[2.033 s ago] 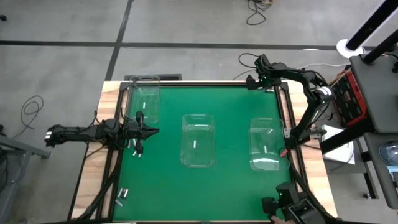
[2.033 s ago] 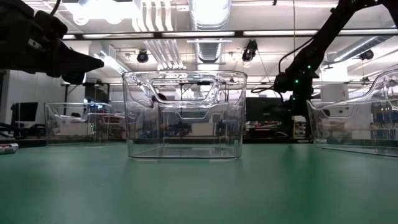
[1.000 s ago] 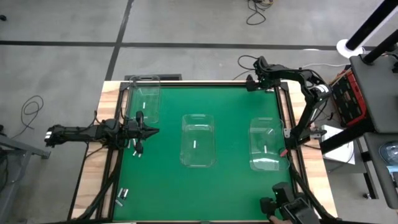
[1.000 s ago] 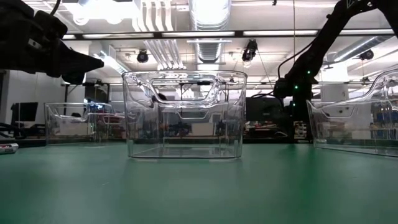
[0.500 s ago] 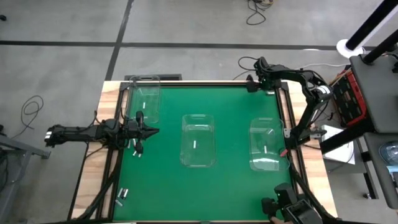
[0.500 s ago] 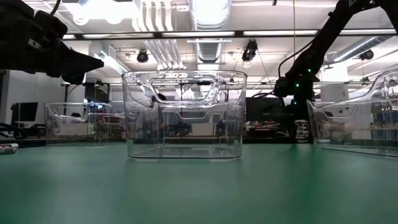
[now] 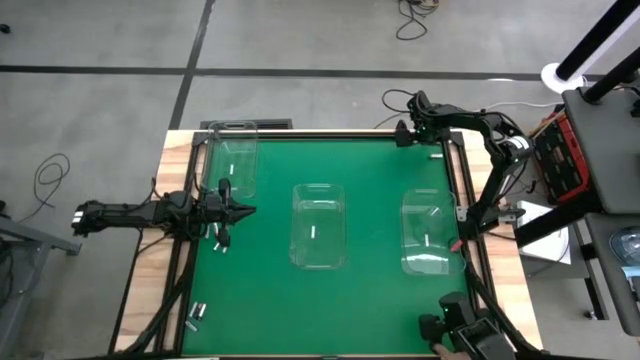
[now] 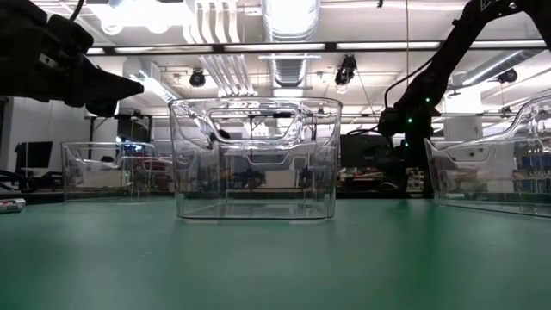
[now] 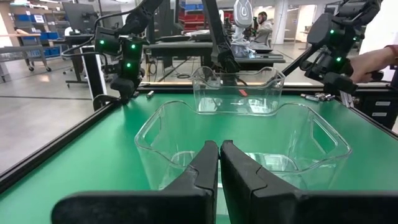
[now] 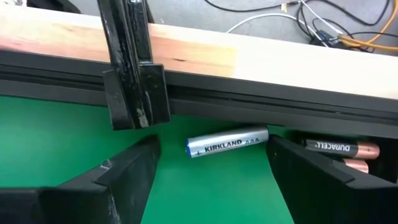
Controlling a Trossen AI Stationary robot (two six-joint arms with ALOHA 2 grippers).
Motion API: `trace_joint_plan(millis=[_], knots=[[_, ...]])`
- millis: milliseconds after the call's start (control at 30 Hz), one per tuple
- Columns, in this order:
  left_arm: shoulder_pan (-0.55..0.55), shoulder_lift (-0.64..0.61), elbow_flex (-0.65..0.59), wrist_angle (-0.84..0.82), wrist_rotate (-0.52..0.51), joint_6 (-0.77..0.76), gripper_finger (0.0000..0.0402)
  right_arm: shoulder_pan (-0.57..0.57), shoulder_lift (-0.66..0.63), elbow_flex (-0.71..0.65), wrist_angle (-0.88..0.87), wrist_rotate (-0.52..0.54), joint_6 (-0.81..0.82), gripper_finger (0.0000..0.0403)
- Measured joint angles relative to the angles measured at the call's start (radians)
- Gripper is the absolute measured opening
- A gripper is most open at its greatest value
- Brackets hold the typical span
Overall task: Sort batteries
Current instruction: Put the white battery into the right transparent bin
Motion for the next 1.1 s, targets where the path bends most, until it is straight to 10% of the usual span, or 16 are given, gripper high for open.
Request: trace_joint_plan(millis=[1100], knots=[[0.000, 0.000, 0.000, 0.000, 0.000, 0.000, 0.0000, 0.002, -0.017, -0.003, 0.034, -0.012, 0.029, 0.0240]])
